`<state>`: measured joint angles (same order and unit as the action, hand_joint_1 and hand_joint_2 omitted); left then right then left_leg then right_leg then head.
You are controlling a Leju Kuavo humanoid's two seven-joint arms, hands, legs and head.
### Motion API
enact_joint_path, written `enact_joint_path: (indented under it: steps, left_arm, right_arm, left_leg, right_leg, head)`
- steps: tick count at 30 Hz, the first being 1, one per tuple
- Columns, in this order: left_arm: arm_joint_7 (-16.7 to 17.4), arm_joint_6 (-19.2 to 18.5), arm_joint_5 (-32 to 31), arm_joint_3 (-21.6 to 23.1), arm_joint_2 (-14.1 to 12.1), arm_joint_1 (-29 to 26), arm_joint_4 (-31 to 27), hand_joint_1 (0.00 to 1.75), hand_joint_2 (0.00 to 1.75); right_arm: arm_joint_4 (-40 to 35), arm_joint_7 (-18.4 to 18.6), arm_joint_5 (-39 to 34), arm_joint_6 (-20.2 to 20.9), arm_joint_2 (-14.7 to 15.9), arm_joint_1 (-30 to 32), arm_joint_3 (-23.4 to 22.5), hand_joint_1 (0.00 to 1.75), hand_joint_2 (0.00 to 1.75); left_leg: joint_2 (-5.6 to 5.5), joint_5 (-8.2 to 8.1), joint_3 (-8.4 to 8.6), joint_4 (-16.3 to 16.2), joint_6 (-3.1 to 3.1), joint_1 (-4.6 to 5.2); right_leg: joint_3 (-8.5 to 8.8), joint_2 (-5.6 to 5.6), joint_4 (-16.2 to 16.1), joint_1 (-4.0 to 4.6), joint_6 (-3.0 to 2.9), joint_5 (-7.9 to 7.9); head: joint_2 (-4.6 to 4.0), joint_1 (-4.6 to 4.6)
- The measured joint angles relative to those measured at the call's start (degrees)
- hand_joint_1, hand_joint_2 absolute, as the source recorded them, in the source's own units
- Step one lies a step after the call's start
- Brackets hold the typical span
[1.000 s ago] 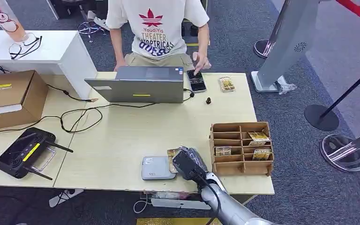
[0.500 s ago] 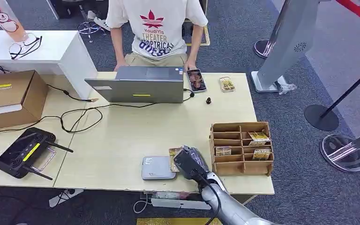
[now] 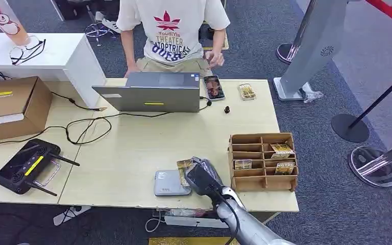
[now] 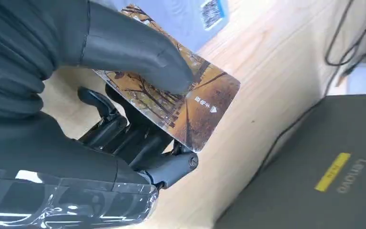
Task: Pass the card to the sensor for recognition and then transmit it.
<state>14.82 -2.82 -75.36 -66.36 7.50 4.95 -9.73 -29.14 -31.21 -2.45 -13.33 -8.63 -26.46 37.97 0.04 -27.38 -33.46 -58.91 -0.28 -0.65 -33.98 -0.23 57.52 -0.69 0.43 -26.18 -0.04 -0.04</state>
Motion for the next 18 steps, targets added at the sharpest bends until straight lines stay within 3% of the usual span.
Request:
enact_joint_path:
  steps: [18]
  left_arm:
    - [0.24,-0.35,-1.46,0.04,0.11,0.83,0.0,0.0,0.0]
  right_arm:
    - [-3.28,2.14,1.4,1.25,-1.2,0.86,2.54,1.75,1.75]
  left_leg:
    - [0.0,0.0,0.0,0.0,0.0,0.0]
  right_leg:
    - [0.0,0.0,0.0,0.0,0.0,0.0]
  head:
    - [0.0,0.0]
